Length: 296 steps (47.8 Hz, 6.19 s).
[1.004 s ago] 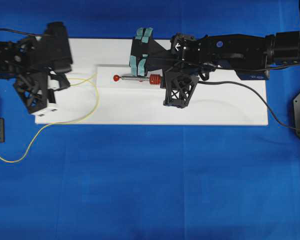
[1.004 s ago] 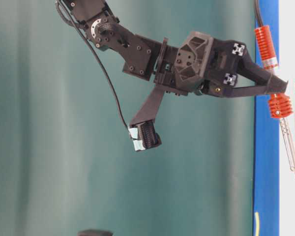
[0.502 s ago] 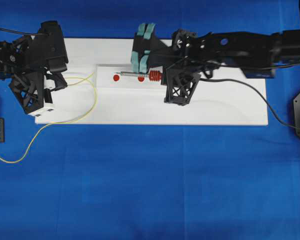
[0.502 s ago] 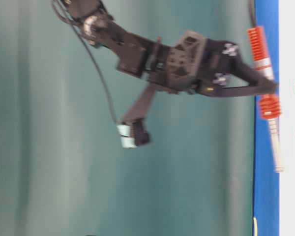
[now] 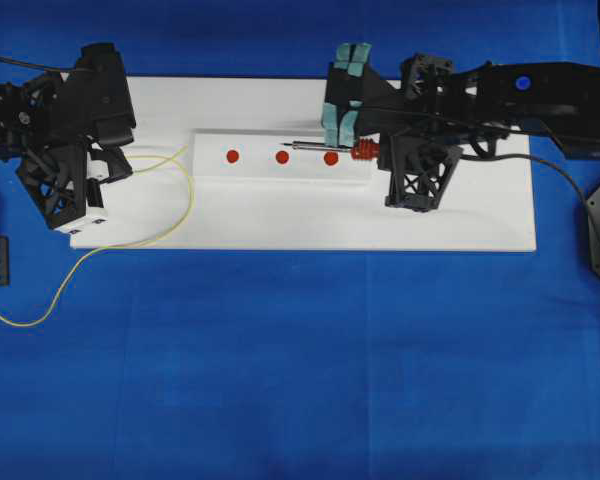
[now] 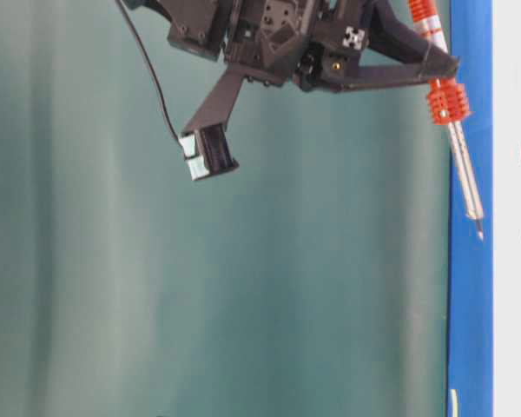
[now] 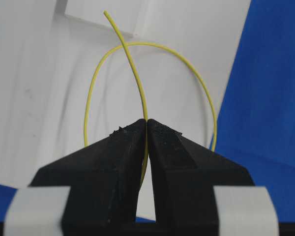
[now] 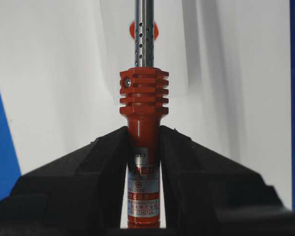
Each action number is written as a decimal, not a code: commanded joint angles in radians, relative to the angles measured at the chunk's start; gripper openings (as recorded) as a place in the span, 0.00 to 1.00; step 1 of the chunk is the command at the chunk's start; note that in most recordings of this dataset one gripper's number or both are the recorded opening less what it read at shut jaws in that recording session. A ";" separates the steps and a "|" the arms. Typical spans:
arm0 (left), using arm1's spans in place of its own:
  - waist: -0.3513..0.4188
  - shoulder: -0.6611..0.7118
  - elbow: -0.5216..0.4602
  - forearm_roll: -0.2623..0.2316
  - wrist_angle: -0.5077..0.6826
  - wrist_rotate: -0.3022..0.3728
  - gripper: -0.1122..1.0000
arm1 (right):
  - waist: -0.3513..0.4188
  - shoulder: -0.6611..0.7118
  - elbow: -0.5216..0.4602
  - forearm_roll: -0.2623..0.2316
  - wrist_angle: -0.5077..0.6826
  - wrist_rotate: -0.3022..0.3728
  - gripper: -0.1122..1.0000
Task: Touch the tip of the soldering iron to the tip of the solder at the mark.
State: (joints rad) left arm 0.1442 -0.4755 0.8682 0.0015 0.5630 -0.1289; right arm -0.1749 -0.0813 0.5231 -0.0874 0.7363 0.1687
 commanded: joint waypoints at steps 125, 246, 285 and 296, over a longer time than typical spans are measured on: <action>-0.018 0.531 -0.403 0.003 0.008 0.003 0.12 | 0.020 0.064 -0.008 -0.037 -0.058 0.006 0.16; -0.015 0.538 -0.425 0.002 0.031 0.012 0.12 | 0.020 0.064 -0.009 -0.038 -0.049 0.006 0.16; -0.015 0.224 -0.287 0.002 0.103 -0.023 0.12 | 0.020 0.064 -0.009 -0.041 -0.054 0.005 0.16; -0.018 0.225 -0.288 0.003 0.094 -0.031 0.12 | 0.018 0.005 0.006 -0.044 -0.051 0.006 0.16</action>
State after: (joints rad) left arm 0.1273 -0.2332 0.5937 0.0015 0.6657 -0.1595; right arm -0.1565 -0.0199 0.5384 -0.1289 0.6872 0.1749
